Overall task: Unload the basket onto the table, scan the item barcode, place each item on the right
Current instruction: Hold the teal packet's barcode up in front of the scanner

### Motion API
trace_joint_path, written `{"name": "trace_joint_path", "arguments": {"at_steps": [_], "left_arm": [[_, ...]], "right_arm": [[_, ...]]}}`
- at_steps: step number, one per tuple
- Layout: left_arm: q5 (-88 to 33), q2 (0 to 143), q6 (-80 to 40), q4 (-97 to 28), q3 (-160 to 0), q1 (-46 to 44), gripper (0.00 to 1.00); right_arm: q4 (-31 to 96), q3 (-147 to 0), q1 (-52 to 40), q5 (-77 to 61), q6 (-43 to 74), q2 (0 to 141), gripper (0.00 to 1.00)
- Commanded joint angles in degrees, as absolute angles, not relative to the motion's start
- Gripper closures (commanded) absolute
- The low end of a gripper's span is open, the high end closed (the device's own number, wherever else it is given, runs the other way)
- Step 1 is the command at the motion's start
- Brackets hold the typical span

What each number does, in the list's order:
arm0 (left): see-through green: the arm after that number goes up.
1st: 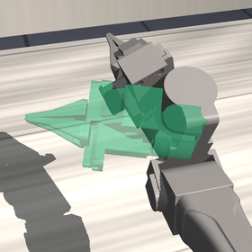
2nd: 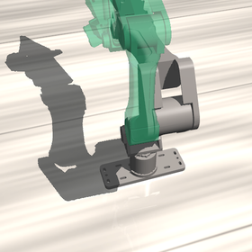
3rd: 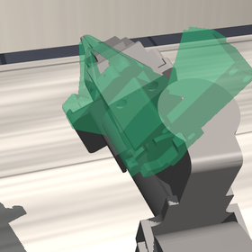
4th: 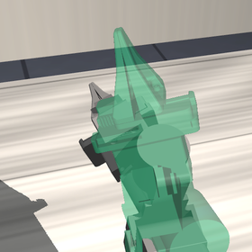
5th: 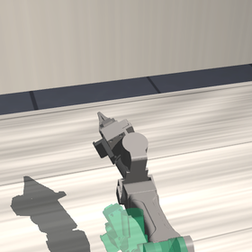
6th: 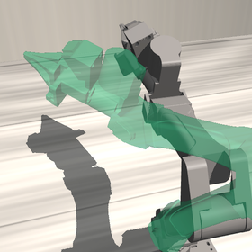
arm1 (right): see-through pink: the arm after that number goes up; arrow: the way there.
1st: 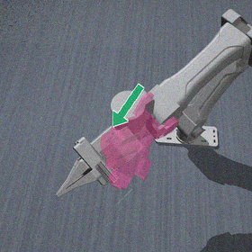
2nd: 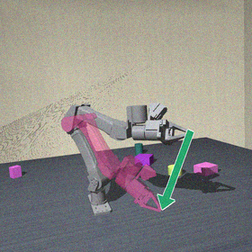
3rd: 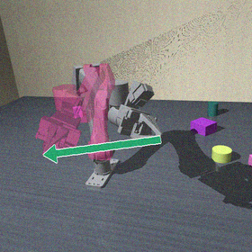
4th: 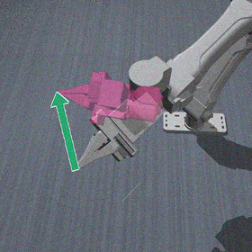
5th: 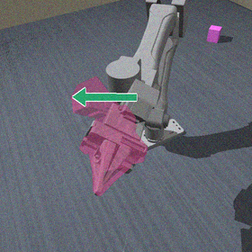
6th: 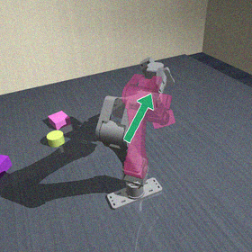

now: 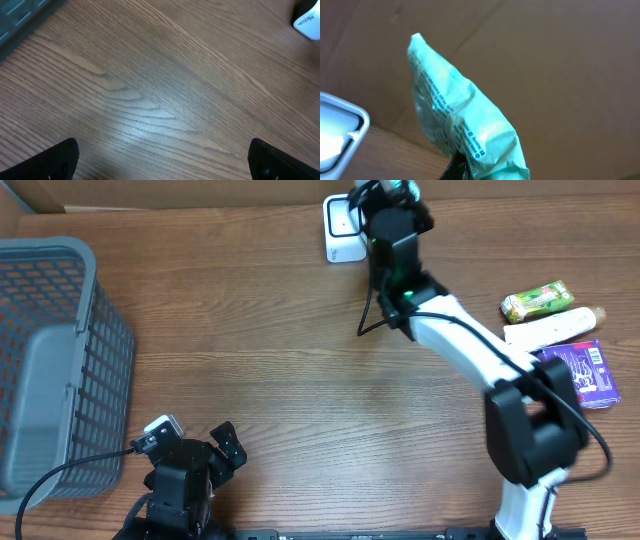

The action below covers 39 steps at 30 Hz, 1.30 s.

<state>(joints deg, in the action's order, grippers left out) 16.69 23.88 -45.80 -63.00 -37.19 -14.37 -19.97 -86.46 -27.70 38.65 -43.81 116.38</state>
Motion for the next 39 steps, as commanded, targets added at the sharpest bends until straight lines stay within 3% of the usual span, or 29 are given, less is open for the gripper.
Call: {"name": "trace_joint_path", "arguments": {"at_steps": [1, 13, 18, 25, 39], "left_arm": [[16.88, 23.51, -46.33, -63.00, -36.88, -14.26, 0.01], [16.88, 23.51, -46.33, -63.00, -36.88, -14.26, 0.00], [16.88, 23.51, -46.33, -63.00, -36.88, -14.26, 0.00], [16.88, 23.51, -46.33, -63.00, -36.88, -14.26, 0.00], [16.88, 23.51, -46.33, -63.00, -36.88, -14.26, 0.01]], "right_arm": [[-26.22, -87.46, -28.51, 40.38, -58.02, 119.98, 0.96], [-33.82, -87.46, -28.49, 31.83, -59.61, 126.67, 0.96], [-35.99, -87.46, -28.32, 29.39, -65.93, 130.21, 0.96], [-50.17, -87.46, -27.68, 27.99, -78.02, 135.63, 0.96], [-47.03, -87.46, -26.06, 27.46, -78.72, 136.44, 0.96]]}}
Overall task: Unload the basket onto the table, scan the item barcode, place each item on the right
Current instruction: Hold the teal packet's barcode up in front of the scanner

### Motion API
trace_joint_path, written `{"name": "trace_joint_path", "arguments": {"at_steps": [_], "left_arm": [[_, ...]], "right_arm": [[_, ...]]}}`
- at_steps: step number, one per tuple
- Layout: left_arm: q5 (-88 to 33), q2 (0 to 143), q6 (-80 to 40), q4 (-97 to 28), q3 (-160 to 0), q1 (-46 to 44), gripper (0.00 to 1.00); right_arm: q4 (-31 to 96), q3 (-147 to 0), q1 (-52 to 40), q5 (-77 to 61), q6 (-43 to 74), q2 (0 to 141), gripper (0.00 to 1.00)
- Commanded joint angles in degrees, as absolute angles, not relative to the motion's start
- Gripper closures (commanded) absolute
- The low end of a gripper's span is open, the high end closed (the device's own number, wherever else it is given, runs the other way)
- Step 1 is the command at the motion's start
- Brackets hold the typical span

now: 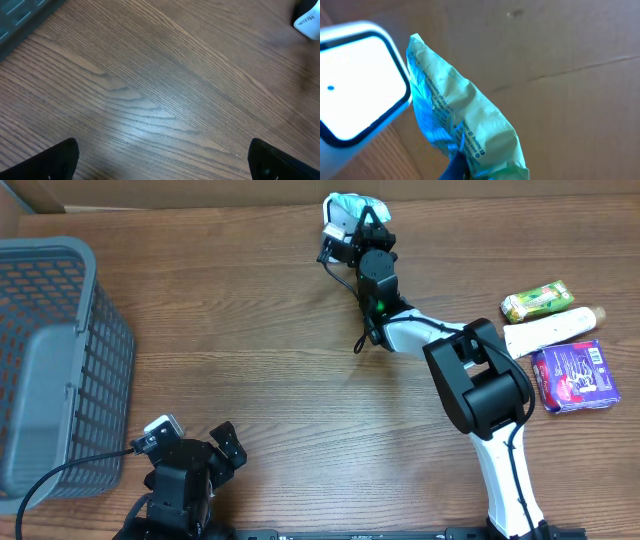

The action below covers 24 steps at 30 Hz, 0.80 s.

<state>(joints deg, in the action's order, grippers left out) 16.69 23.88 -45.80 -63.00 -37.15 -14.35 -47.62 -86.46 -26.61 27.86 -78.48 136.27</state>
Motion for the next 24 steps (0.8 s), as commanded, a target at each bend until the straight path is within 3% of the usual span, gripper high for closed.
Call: {"name": "trace_joint_path", "arguments": {"at_steps": [1, 24], "left_arm": [[16.88, 23.51, -46.33, -63.00, -36.88, -14.26, 0.01], [16.88, 23.51, -46.33, -63.02, -36.88, -14.26, 0.01]], "right_arm": [[-46.15, -87.46, -26.06, 27.27, -78.72, 136.44, 0.96], [-51.77, -87.46, -27.22, 26.04, -83.00, 136.44, 0.96]]}}
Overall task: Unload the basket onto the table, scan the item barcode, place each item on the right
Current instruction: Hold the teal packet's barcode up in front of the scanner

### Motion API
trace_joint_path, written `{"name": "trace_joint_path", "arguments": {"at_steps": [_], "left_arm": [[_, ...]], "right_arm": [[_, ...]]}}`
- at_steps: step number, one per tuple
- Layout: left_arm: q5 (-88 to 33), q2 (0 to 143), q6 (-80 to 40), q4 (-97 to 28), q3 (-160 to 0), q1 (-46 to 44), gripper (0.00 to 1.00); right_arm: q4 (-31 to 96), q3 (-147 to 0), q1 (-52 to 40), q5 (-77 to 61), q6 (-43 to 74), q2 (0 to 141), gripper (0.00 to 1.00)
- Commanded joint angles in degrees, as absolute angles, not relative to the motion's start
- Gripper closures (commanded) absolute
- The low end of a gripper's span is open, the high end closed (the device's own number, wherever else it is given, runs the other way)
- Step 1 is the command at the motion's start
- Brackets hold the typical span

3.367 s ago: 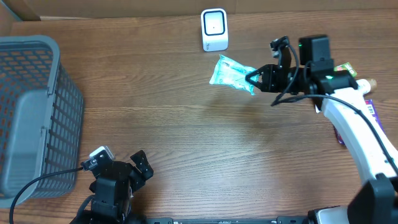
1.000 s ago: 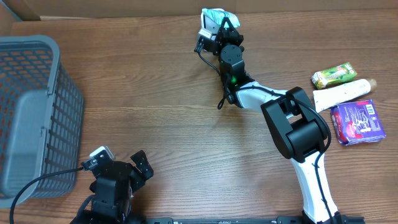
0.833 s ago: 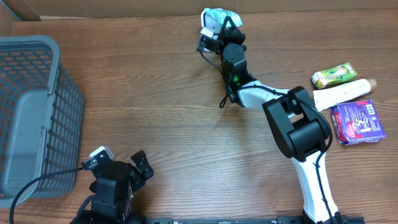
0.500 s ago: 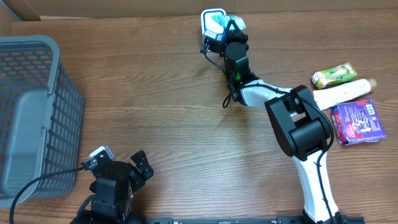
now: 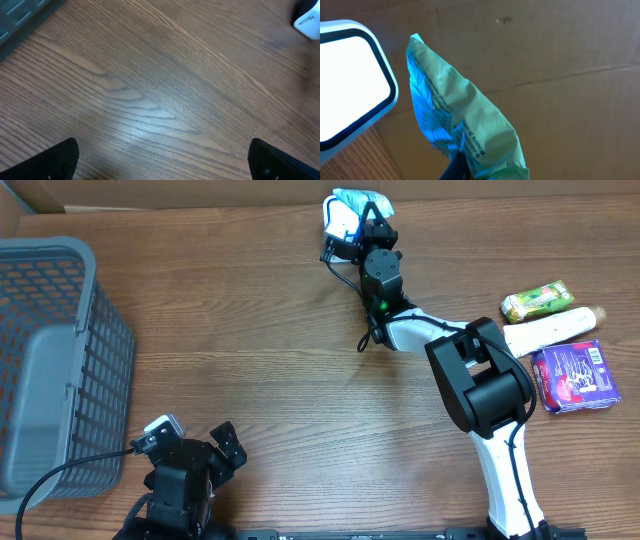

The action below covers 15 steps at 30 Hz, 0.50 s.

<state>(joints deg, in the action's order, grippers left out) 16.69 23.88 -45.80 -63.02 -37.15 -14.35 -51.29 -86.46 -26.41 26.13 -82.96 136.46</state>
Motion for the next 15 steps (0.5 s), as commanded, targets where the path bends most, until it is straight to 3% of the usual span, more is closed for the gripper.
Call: {"name": "trace_joint_path", "arguments": {"at_steps": [1, 15], "left_arm": [[16.88, 23.51, -46.33, -63.00, -36.88, -14.26, 0.00], [16.88, 23.51, -46.33, -63.00, -36.88, -14.26, 0.01]], "right_arm": [[-51.77, -87.46, -27.27, 26.04, -83.00, 136.44, 0.96], [-51.75, -87.39, -27.73, 28.01, -82.94, 133.36, 0.96]]}}
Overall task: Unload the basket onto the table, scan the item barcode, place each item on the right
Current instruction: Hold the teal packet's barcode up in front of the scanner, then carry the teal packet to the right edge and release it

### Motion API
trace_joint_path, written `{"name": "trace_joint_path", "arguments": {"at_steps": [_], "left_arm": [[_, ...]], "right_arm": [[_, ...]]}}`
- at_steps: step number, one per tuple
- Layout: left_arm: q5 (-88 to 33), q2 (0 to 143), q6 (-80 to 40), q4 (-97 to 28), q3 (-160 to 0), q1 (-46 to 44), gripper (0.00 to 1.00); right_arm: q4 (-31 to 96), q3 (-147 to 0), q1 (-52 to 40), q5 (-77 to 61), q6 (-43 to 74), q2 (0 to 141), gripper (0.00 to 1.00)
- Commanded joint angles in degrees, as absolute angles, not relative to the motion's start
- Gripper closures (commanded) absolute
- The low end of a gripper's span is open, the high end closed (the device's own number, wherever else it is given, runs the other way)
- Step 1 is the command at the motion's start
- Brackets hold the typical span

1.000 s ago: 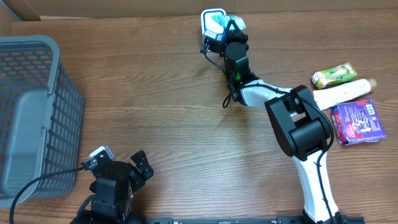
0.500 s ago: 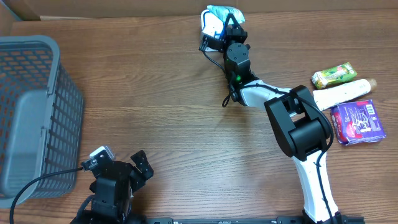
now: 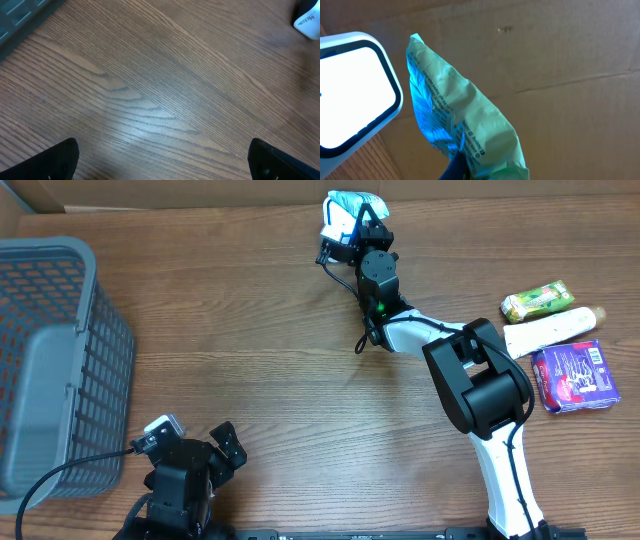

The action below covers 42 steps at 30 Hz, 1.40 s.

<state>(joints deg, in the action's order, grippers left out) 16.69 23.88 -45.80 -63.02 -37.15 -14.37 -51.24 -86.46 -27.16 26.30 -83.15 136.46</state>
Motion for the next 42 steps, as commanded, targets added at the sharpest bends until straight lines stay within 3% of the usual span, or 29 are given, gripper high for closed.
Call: {"name": "trace_joint_path", "arguments": {"at_steps": [1, 5, 13, 20, 26, 34, 42], "left_arm": [[16.88, 23.51, -46.33, -63.00, -36.88, -14.26, 0.00], [16.88, 23.51, -46.33, -63.00, -36.88, -14.26, 0.00], [16.88, 23.51, -46.33, -63.02, -36.88, -14.26, 0.00], [16.88, 23.51, -46.33, -63.02, -36.88, -14.26, 0.00], [16.88, 23.51, -46.33, -63.02, -36.88, -14.26, 0.00], [16.88, 23.51, -46.33, -63.02, -36.88, -14.26, 0.00], [16.88, 23.51, -46.33, -63.02, -36.88, -14.26, 0.00]], "right_arm": [[-51.53, -87.35, -27.90, 28.45, -82.76, 132.11, 0.96], [-43.07, -86.32, -28.73, 29.12, -79.50, 125.10, 0.96], [-13.15, -85.67, -29.19, 28.14, -46.30, 102.74, 0.96], [9.50, -85.67, -25.32, 26.22, 0.91, 81.73, 0.96], [34.17, -85.67, -11.79, 18.72, 31.70, 70.00, 0.96], [52.16, -84.03, 6.44, 13.78, 44.12, 72.34, 0.96], [49.67, -74.52, 14.35, 13.76, 44.18, 82.00, 0.96]]}}
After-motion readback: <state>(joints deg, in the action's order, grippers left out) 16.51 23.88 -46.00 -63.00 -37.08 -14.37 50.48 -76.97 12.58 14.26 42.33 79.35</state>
